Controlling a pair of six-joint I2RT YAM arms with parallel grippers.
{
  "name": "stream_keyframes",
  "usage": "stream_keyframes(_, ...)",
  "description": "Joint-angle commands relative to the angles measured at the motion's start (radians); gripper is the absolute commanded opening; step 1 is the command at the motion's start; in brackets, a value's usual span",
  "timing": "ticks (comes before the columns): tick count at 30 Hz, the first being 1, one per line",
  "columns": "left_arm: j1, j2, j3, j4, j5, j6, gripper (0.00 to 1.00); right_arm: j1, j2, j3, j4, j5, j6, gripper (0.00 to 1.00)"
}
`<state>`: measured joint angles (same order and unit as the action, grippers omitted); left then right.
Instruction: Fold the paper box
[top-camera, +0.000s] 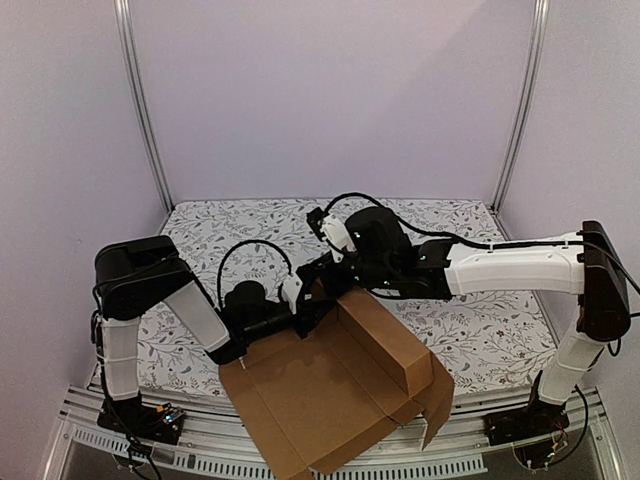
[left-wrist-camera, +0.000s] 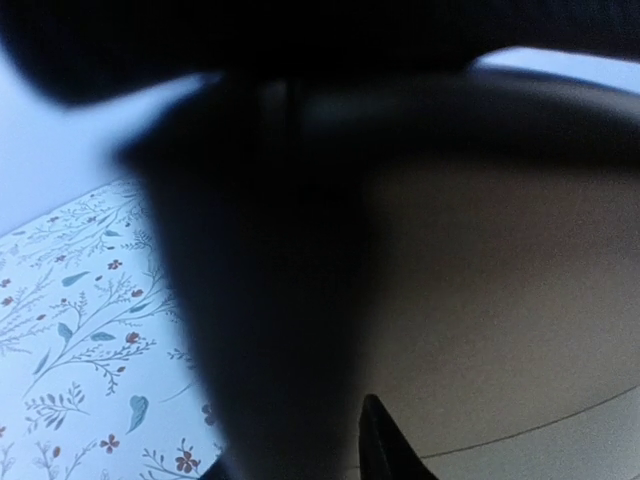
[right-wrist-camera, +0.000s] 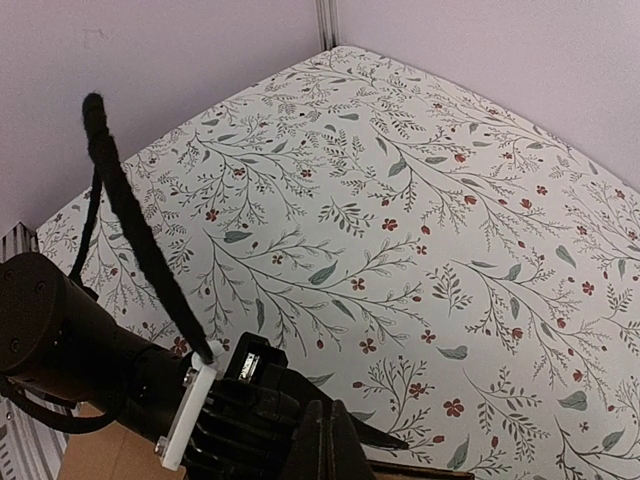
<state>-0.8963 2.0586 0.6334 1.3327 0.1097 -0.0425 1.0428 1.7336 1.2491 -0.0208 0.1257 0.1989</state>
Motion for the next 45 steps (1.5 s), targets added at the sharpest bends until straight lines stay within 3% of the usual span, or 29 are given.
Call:
stream_keyframes(1, 0.003, -0.010, 0.003, 0.065, 0.009, 0.008, 0.35, 0.007, 0.046, -0.039, -0.109, 0.013, 0.007, 0.00)
stream_keyframes(8, 0.002, 0.042, -0.005, 0.076, 0.002, 0.003, 0.40, 0.009, 0.044, -0.042, -0.109, 0.012, 0.009, 0.00)
stream_keyframes(24, 0.008, 0.118, -0.025, 0.147, 0.012, -0.020, 0.41, 0.008, 0.044, -0.041, -0.109, 0.014, 0.015, 0.00)
stream_keyframes(38, 0.013, 0.163, 0.002, 0.146, 0.066, -0.050, 0.26, 0.009, 0.040, -0.042, -0.109, 0.014, 0.016, 0.00)
stream_keyframes(39, 0.013, 0.164, 0.003, 0.146, 0.068, -0.050, 0.23, 0.009, 0.041, -0.042, -0.109, 0.014, 0.017, 0.00)
stream_keyframes(42, 0.014, 0.166, 0.005, 0.142, 0.076, -0.051, 0.01, 0.008, 0.040, -0.043, -0.109, 0.014, 0.017, 0.00)
stream_keyframes(45, 0.016, 0.165, 0.007, 0.144, 0.086, -0.055, 0.00, 0.009, 0.040, -0.043, -0.109, 0.014, 0.017, 0.00)
